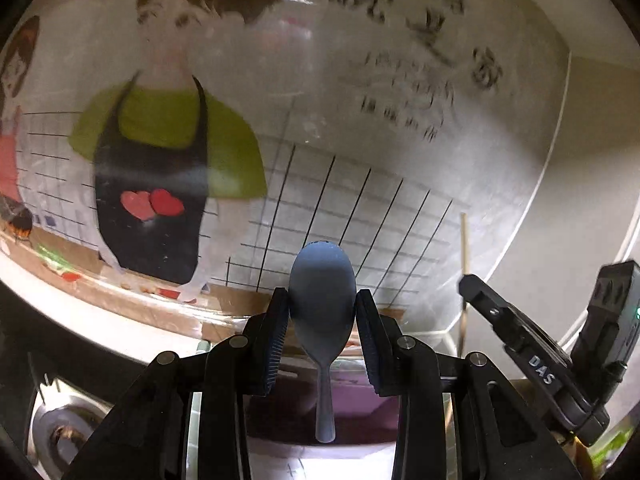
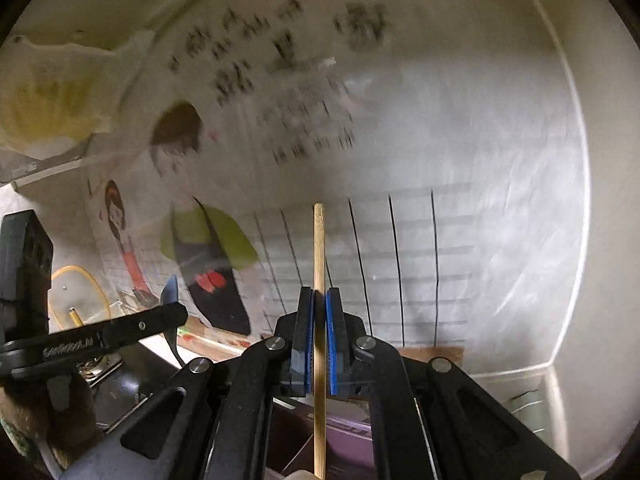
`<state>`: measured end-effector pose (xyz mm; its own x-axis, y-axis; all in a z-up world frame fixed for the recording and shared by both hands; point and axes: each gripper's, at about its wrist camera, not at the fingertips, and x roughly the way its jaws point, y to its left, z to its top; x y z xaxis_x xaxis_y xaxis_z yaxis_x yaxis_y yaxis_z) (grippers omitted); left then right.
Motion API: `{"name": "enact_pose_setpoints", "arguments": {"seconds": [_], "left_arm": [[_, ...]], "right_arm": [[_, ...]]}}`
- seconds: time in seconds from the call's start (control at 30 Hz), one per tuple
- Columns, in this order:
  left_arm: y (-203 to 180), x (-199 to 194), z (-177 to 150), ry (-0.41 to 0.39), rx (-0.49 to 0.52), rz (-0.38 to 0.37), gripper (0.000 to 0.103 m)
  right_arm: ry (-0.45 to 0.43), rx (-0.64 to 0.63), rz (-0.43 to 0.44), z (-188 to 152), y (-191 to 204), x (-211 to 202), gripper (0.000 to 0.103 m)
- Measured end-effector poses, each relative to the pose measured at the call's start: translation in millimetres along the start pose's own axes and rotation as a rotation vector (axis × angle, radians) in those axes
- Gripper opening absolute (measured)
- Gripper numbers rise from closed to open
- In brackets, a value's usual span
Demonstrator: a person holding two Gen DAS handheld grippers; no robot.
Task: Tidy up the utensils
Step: 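Lift the spoon and chopstick into the purple holder and open both tools, then move both open tools back down toward the utensils on the cloth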
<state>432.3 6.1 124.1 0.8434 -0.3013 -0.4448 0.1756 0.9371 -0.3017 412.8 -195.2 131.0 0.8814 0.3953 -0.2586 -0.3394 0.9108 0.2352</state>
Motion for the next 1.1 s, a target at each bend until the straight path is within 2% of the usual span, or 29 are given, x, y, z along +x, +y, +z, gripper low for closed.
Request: {"name": "enact_pose_setpoints", "arguments": {"seconds": [0.1, 0.3, 0.4, 0.43, 0.47, 0.6, 0.7, 0.8, 0.9, 1.1], "left_arm": [[2.7, 25.4, -8.8, 0.017, 0.006, 0.004, 0.035], [14.6, 56.5, -34.4, 0.076, -0.010, -0.014, 0.035], [16.8, 68.9, -51.1, 0.144, 0.019, -0.038, 0.041], [17.0, 69.1, -53.5, 0.149, 0.019, -0.036, 0.045], [17.6, 67.9, -54.8, 0.144, 0.014, -0.034, 0.047], [15.7, 53.7, -46.6, 0.134, -0.022, -0.032, 0.049], [16.1, 30.7, -40.0, 0.121, -0.056, -0.026, 0.050], [19.9, 4.3, -41.5, 0.110, -0.063, -0.004, 0.050], [30.3, -12.2, -47.2, 0.139, -0.092, 0.022, 0.050], [55.2, -29.5, -67.0, 0.186, -0.156, 0.043, 0.050]], "right_arm": [[0.021, 0.016, 0.010, -13.2, -4.7, 28.4, 0.006], [0.081, 0.018, 0.012, -45.0, -7.2, 53.3, 0.006], [0.157, 0.052, 0.028, -59.4, -14.7, 59.8, 0.008], [0.189, 0.072, 0.033, -61.1, -19.0, 59.5, 0.009], [0.200, 0.074, 0.030, -61.1, -21.1, 56.8, 0.014], [0.158, 0.035, -0.004, -50.9, -21.7, 29.5, 0.017], [0.156, 0.045, 0.007, -42.9, -25.2, 6.9, 0.020], [0.197, 0.039, 0.005, -37.4, -22.2, -14.2, 0.021], [0.257, 0.016, 0.012, -37.4, -15.0, -27.8, 0.021], [0.392, -0.039, 0.035, -46.5, 11.3, -17.1, 0.022]]}}
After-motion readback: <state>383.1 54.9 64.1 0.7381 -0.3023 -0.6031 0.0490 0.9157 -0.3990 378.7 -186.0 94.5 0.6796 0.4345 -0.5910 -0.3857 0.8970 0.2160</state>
